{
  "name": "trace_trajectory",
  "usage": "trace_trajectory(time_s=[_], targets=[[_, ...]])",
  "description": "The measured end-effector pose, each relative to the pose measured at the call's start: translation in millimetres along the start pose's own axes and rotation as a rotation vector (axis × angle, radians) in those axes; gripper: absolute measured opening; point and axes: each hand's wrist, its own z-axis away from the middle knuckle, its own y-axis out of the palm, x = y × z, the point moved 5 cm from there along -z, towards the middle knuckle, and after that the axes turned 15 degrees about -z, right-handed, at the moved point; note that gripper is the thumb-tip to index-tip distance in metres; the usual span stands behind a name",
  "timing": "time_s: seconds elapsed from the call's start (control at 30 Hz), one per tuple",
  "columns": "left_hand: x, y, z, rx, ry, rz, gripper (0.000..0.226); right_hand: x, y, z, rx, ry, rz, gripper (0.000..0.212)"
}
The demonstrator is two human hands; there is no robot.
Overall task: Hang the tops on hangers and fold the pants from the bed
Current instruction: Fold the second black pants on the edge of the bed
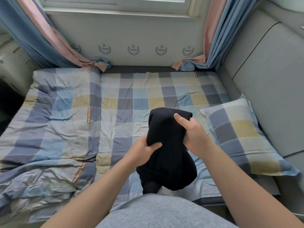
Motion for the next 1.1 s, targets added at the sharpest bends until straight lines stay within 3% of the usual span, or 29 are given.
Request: trace_trajectory(time_s=[0.2, 0.4, 0.47, 0.57, 0.67, 0.73, 0.87, 0.97, 1.03, 1.1], targets=[[-15, -32, -4, -0.228, -0.057, 0.291, 0.012, -19, -21, 16, 0.039, 0.034, 0.221, 0.057], [-25, -51, 1, -0.364, -0.252, 0.653, 0.026, -47, -35, 33, 0.015, 0.085, 0.4, 0.071], [-25, -52, 4, -0.375, -0.296, 0.724, 0.029, -49, -36, 33, -0.03, 0.035, 0.394, 0.061], [-19, -51, 6, -0.358, -0.355, 0.739, 0.017, -37, -32, 30, -0.03, -0.095, 0.345, 0.022], [-13, -51, 9, -0.316, -0.37, 0.779, 0.027, -15, -27, 24, -0.034, -0.143, 0.432, 0.012], [-12, -49, 13, -0.262, -0.326, 0.719, 0.039, -1, -22, 18, -0.032, -0.166, 0.476, 0.007], [-22, -42, 23, -0.22, -0.104, 0.287, 0.061, 19, -7, 7, -0.037, -0.182, 0.479, 0.011], [-45, -18, 29, -0.023, 0.103, 0.091, 0.081, 32, 6, 2, -0.027, -0.214, 0.453, 0.012], [-54, -2, 27, 0.03, 0.139, 0.046, 0.081, 38, 17, 1, 0.021, -0.205, 0.421, 0.015], [-63, 3, 20, -0.034, 0.171, 0.041, 0.065, 42, 26, 1, 0.066, -0.174, 0.356, 0.02]])
